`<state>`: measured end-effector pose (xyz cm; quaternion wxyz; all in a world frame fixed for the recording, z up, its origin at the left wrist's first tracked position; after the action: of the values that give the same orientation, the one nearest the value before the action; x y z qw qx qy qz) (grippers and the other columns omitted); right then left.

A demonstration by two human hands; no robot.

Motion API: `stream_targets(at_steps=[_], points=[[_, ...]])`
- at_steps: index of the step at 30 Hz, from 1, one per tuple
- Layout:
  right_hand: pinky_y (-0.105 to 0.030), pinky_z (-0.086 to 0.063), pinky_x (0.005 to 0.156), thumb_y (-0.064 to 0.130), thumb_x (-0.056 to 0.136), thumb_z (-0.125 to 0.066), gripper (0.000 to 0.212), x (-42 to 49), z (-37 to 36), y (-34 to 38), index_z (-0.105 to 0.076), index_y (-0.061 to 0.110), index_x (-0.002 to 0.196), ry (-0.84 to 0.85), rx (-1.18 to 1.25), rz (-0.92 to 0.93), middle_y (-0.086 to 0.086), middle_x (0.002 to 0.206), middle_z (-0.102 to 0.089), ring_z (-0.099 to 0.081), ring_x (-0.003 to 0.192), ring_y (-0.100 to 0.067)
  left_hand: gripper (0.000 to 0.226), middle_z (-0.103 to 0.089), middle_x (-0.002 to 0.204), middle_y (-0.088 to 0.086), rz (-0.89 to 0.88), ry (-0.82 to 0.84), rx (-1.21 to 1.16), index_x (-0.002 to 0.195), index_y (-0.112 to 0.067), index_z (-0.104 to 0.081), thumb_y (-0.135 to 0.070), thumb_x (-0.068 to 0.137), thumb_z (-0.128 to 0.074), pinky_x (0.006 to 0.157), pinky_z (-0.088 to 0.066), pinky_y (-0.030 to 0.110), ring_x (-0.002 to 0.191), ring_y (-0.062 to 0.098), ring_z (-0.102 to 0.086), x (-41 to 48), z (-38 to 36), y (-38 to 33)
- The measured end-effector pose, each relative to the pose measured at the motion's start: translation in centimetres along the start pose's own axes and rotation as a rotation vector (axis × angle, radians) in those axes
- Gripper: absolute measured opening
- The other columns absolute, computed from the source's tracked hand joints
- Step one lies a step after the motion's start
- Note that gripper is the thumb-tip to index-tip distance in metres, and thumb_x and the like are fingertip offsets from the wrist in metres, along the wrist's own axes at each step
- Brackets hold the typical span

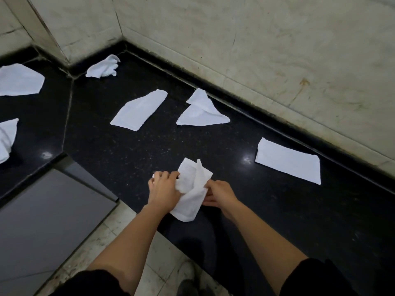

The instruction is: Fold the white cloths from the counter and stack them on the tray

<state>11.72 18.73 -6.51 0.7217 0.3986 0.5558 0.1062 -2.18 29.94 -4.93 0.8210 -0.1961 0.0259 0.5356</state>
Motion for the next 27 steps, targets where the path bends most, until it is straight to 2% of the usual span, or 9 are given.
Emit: stream_targets(at_steps=[3, 5, 8, 11, 14, 17, 19, 24, 27], points=[[-0.035, -0.059, 0.069, 0.018, 0.097, -0.042, 0.020, -0.9, 1.8, -0.5, -0.057, 0.006, 0.092, -0.051, 0.016, 0.000, -0.011, 0.088, -0.067, -0.068, 0.077, -0.026, 0.039, -0.058, 0.111, 0.000, 0.133, -0.065, -0.075, 0.123, -0.019, -0.044, -0.026, 0.087, -0.056, 0.109, -0.021, 0.038, 0.119, 0.021, -0.042, -0.6, 0.5, 0.4], [-0.039, -0.057, 0.072, 0.017, 0.097, -0.041, 0.023, -1.1, 3.4, -1.3, -0.057, 0.000, 0.099, -0.117, 0.015, -0.012, -0.012, 0.090, -0.065, -0.065, 0.080, -0.027, 0.035, -0.060, 0.102, 0.002, 0.222, -0.005, -0.148, 0.115, -0.015, -0.046, -0.031, 0.087, -0.061, 0.108, -0.026, 0.038, 0.110, 0.022, -0.051, -1.3, 0.2, 0.7], [-0.035, -0.050, 0.068, 0.019, 0.094, -0.046, 0.031, -1.4, 6.0, -2.4, -0.054, -0.008, 0.106, -0.208, 0.031, -0.047, -0.012, 0.087, -0.056, -0.056, 0.077, -0.025, 0.028, -0.066, 0.101, 0.011, 0.400, 0.173, -0.473, 0.091, -0.010, -0.056, -0.032, 0.081, -0.071, 0.079, -0.047, 0.033, 0.085, 0.022, -0.059, -2.3, -1.4, 1.5], [-0.030, -0.049, 0.062, 0.037, 0.090, -0.059, 0.043, -2.4, 7.1, -2.7, -0.053, 0.004, 0.117, -0.179, 0.191, -0.108, -0.009, 0.101, -0.064, -0.062, 0.084, -0.022, 0.042, -0.071, 0.100, 0.013, 0.551, 0.395, -1.032, 0.105, -0.002, -0.065, -0.023, 0.072, -0.081, 0.081, -0.057, 0.040, 0.088, 0.027, -0.069, -3.9, -3.0, -0.3], [-0.033, -0.056, 0.060, 0.042, 0.073, -0.079, 0.074, -3.4, 7.0, -1.6, -0.050, 0.003, 0.128, -0.050, 0.237, -0.136, -0.013, 0.116, -0.067, -0.068, 0.096, -0.026, 0.035, -0.075, 0.095, 0.013, 0.520, 0.431, -1.167, 0.105, -0.007, -0.068, -0.018, 0.074, -0.078, 0.086, -0.057, 0.046, 0.088, 0.029, -0.072, -3.8, -1.7, -2.6], [-0.035, -0.058, 0.070, 0.012, 0.080, -0.073, 0.040, -4.5, 8.0, 1.4, -0.065, -0.003, 0.116, -0.033, 0.163, -0.042, -0.017, 0.107, -0.071, -0.069, 0.094, -0.028, 0.027, -0.073, 0.100, 0.014, 0.466, 0.365, -1.237, 0.106, -0.007, -0.070, -0.015, 0.080, -0.071, 0.086, -0.057, 0.042, 0.092, 0.028, -0.071, -2.7, 0.4, -4.5], [-0.038, -0.057, 0.079, 0.007, 0.083, -0.067, 0.025, -5.0, 9.5, 3.6, -0.070, 0.000, 0.107, -0.093, 0.181, 0.043, -0.018, 0.106, -0.071, -0.068, 0.096, -0.030, 0.025, -0.073, 0.100, 0.014, 0.424, 0.337, -1.279, 0.106, -0.008, -0.069, -0.015, 0.082, -0.069, 0.083, -0.057, 0.042, 0.092, 0.028, -0.071, -2.1, 1.8, -5.5], [-0.040, -0.056, 0.084, 0.013, 0.090, -0.061, 0.029, -5.5, 12.0, 5.6, -0.063, 0.006, 0.118, -0.140, 0.247, 0.128, -0.013, 0.110, -0.070, -0.067, 0.100, -0.028, 0.026, -0.074, 0.102, 0.007, 0.273, 0.267, -1.401, 0.109, -0.015, -0.069, -0.016, 0.083, -0.070, 0.078, -0.057, 0.037, 0.096, 0.024, -0.070, -1.6, 4.0, -6.8], [-0.041, -0.054, 0.085, 0.013, 0.094, -0.058, 0.023, -5.6, 12.8, 3.7, -0.062, 0.009, 0.116, -0.166, 0.223, 0.104, -0.011, 0.111, -0.069, -0.066, 0.101, -0.029, 0.028, -0.074, 0.103, 0.007, 0.320, 0.257, -1.364, 0.111, -0.015, -0.068, -0.016, 0.084, -0.071, 0.078, -0.057, 0.037, 0.096, 0.025, -0.070, -2.7, 1.6, -5.2]])
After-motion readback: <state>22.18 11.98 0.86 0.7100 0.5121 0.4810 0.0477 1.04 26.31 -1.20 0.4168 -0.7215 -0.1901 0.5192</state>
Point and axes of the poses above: each hand's wrist, its own x-axis towards the middle knuckle, its own z-axis out of the back of the hand, y = z × x, the point moved 10 cm from there along x, towards the middle knuckle
